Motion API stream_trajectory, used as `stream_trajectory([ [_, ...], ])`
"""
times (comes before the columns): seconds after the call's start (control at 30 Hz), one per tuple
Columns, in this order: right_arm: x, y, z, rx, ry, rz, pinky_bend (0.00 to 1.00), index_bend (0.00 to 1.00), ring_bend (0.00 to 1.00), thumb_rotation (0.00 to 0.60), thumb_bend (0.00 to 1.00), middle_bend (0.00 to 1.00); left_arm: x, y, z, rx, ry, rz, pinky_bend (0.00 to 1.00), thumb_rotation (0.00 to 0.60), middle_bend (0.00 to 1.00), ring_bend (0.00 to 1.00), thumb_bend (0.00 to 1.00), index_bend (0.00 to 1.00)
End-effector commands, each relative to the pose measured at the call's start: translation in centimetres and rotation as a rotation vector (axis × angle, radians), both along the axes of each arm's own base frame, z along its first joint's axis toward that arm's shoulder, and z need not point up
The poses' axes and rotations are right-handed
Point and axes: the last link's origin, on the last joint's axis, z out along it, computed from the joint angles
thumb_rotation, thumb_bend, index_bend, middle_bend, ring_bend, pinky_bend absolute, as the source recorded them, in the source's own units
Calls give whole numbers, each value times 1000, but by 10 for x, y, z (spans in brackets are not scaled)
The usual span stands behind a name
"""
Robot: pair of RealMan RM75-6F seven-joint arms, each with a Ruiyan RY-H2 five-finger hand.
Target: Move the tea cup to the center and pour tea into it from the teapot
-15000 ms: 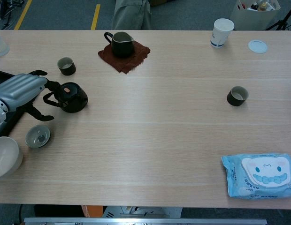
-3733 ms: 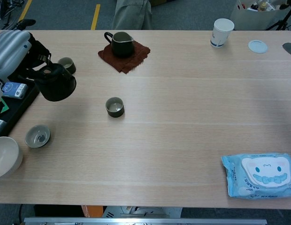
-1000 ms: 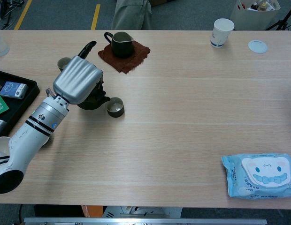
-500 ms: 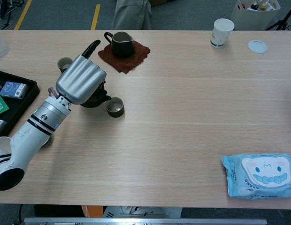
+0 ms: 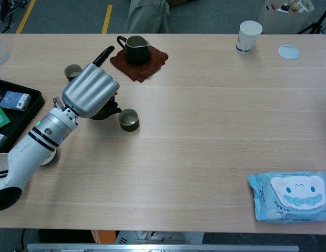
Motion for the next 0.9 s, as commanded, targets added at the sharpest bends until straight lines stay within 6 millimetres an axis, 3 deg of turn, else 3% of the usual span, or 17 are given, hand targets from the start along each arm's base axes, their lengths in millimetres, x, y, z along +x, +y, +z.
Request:
stream_trajectory([
  [0.03,0,0,0,-1,-1,0,80,135,62,600,287,214,0,0,0,0,8,-6,46,491,1000,866,265,993],
  [0.9,1,-2,2,-11,-10,0,80,135,65,600,287,214,7,0,6,6,58,-57,46,493,1000,865,265,988],
])
